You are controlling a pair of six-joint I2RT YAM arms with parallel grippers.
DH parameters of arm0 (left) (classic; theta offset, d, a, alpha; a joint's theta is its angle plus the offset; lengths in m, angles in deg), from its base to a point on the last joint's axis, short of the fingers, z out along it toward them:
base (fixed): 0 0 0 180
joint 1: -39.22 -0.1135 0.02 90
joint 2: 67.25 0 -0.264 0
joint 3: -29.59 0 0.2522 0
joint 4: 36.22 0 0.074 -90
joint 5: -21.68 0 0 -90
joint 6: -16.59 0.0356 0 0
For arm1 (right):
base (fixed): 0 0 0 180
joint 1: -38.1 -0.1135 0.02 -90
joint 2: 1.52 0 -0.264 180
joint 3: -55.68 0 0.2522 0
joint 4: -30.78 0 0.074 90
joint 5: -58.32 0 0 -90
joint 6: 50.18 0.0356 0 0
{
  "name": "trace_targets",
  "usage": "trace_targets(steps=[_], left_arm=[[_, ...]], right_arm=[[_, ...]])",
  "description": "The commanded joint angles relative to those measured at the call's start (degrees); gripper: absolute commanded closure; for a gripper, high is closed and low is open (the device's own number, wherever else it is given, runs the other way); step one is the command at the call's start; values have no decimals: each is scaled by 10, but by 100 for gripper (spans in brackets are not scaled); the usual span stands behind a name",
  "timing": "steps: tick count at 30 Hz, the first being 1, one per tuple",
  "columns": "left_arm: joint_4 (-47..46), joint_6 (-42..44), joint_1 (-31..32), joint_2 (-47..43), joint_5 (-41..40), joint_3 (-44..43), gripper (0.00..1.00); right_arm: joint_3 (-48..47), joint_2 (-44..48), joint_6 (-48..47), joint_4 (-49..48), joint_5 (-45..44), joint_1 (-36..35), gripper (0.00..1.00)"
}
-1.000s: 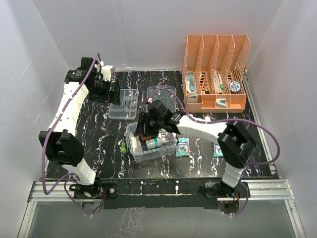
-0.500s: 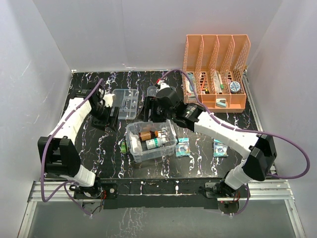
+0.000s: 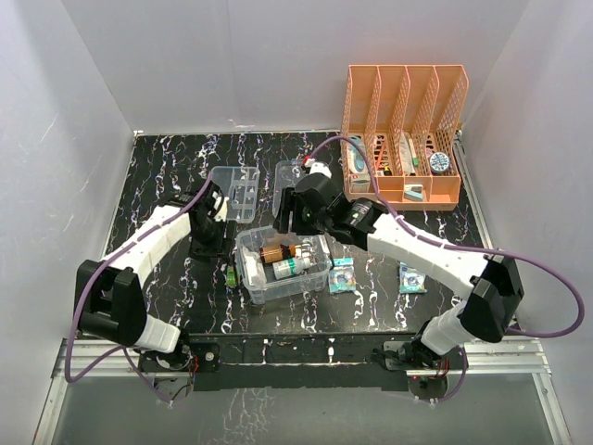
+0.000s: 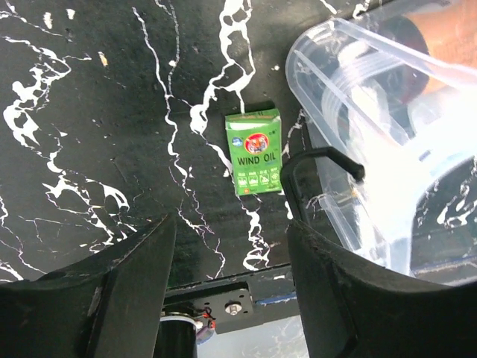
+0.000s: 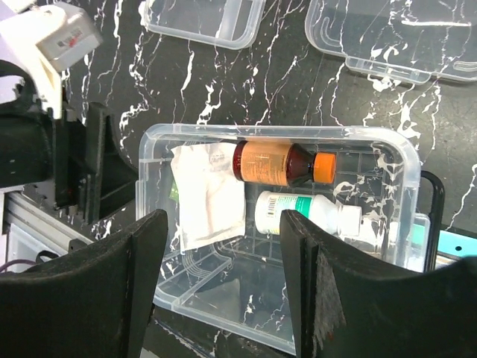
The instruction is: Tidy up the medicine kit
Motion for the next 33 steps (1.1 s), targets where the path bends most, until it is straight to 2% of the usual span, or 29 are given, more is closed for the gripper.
trace_targets(steps=[1,8,20,33], left_arm=[[-31,-65,7,6,-27,13,41],[-39,-70,10,61,-33,16,45],[-54,-76,47,107,5,22,44],[-69,-79,55,160,-39,20,45]], right_arm=[[8,51,9,-14,-38,2,40],[35,84,14,-15,-44,12,39],[52,94,9,-24,-21,45,38],[78,113,10,-40,-2,70,38]])
